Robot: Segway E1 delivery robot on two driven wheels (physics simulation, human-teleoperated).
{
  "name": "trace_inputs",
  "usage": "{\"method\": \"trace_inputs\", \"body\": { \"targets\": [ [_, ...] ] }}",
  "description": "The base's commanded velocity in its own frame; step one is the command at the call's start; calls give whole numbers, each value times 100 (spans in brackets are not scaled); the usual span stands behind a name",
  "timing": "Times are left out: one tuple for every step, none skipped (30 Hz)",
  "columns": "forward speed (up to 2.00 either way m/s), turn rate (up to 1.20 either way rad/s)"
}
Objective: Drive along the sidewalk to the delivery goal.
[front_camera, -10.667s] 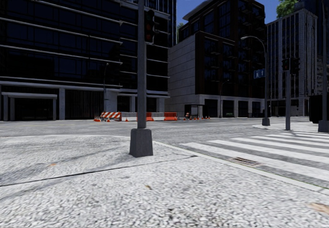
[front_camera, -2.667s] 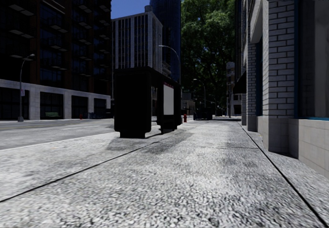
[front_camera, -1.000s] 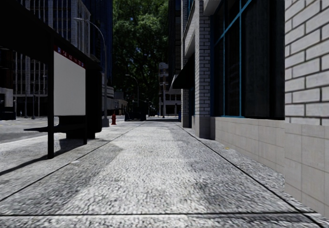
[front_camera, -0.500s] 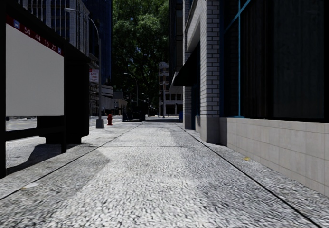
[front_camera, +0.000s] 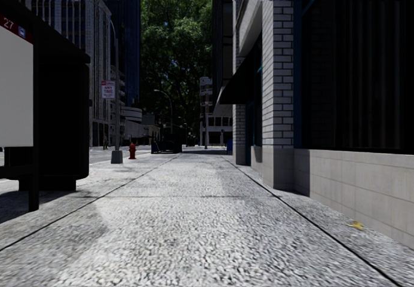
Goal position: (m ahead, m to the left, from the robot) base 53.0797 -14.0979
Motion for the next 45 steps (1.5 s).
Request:
{"method": "trace_inputs", "body": {
  "targets": [
    [200, 0],
    [200, 0],
    [200, 0],
    [200, 0],
    [200, 0],
    [200, 0],
    [200, 0],
    [200, 0],
    [200, 0],
    [200, 0],
    [200, 0],
    [200, 0],
    [200, 0],
    [200, 0],
    [200, 0],
    [200, 0],
    [200, 0],
    [200, 0],
    [200, 0],
    [200, 0],
    [200, 0],
    [200, 0],
    [200, 0],
    [200, 0],
    [200, 0],
    [200, 0],
    [200, 0],
    [200, 0],
    [200, 0],
    [200, 0],
    [200, 0],
    [200, 0],
    [200, 0],
    [200, 0],
    [200, 0],
    [200, 0],
    [200, 0],
    [200, 0],
    [200, 0],
    [200, 0],
    [200, 0],
    [200, 0],
    [200, 0],
    [200, 0],
    [200, 0]
  ]
}}
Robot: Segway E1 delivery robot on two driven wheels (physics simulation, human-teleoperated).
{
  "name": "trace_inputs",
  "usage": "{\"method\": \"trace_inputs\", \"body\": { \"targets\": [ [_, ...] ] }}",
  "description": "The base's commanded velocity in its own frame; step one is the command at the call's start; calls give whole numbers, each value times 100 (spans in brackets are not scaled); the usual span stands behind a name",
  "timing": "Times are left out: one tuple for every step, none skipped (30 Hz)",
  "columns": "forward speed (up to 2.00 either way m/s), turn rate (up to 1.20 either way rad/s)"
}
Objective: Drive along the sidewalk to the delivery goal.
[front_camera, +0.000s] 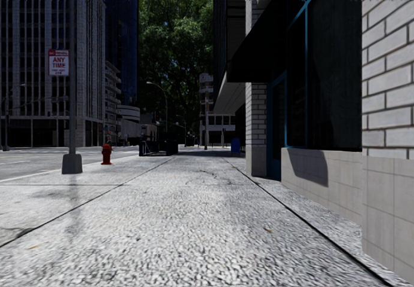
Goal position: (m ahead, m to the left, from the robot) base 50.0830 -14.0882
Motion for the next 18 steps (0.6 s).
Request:
{"method": "trace_inputs", "body": {
  "targets": [
    [200, 0],
    [200, 0],
    [200, 0],
    [200, 0],
    [200, 0],
    [200, 0],
    [200, 0],
    [200, 0],
    [200, 0],
    [200, 0],
    [200, 0],
    [200, 0],
    [200, 0],
    [200, 0],
    [200, 0],
    [200, 0],
    [200, 0],
    [200, 0]
  ]
}}
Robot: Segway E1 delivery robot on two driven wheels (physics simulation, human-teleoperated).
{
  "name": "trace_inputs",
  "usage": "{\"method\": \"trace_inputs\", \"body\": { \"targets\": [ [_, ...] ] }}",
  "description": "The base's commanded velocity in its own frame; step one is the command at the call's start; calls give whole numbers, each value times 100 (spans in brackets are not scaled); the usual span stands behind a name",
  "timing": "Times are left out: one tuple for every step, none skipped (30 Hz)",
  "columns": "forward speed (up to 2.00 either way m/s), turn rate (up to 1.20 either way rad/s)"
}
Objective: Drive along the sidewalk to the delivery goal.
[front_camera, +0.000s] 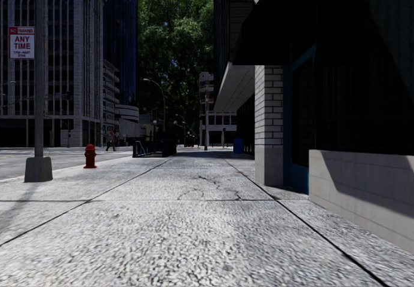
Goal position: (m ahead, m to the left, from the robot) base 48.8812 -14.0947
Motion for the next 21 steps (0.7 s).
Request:
{"method": "trace_inputs", "body": {
  "targets": [
    [200, 0],
    [200, 0],
    [200, 0],
    [200, 0],
    [200, 0],
    [200, 0],
    [200, 0],
    [200, 0],
    [200, 0],
    [200, 0],
    [200, 0],
    [200, 0],
    [200, 0],
    [200, 0],
    [200, 0],
    [200, 0],
    [200, 0],
    [200, 0],
    [200, 0],
    [200, 0],
    [200, 0]
  ]
}}
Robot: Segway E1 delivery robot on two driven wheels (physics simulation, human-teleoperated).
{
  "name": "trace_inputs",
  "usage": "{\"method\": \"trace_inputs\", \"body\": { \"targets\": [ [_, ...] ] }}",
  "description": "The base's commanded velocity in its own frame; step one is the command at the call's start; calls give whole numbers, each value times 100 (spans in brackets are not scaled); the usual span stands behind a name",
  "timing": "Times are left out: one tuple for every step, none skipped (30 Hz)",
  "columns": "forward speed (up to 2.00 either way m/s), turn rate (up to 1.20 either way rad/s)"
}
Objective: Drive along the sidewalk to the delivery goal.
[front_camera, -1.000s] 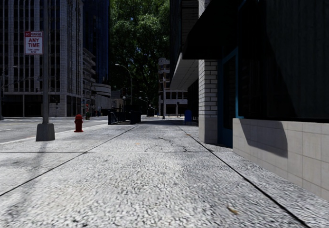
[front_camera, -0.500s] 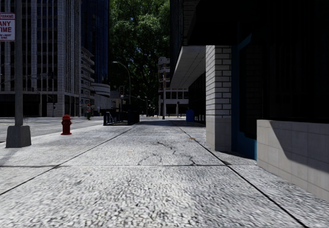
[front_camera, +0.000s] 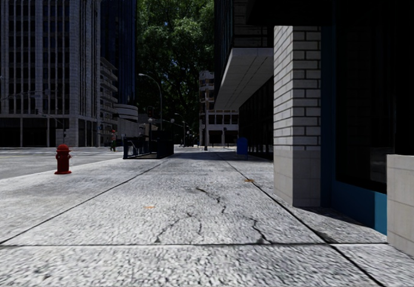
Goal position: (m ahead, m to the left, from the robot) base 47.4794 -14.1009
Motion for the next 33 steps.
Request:
{"method": "trace_inputs", "body": {
  "targets": [
    [200, 0],
    [200, 0],
    [200, 0],
    [200, 0],
    [200, 0],
    [200, 0],
    [200, 0],
    [200, 0],
    [200, 0],
    [200, 0],
    [200, 0],
    [200, 0],
    [200, 0],
    [200, 0],
    [200, 0],
    [200, 0],
    [200, 0],
    [200, 0],
    [200, 0],
    [200, 0],
    [200, 0],
    [200, 0],
    [200, 0],
    [200, 0],
    [200, 0],
    [200, 0],
    [200, 0],
    [200, 0],
    [200, 0],
    [200, 0],
    [200, 0],
    [200, 0],
    [200, 0]
  ]
}}
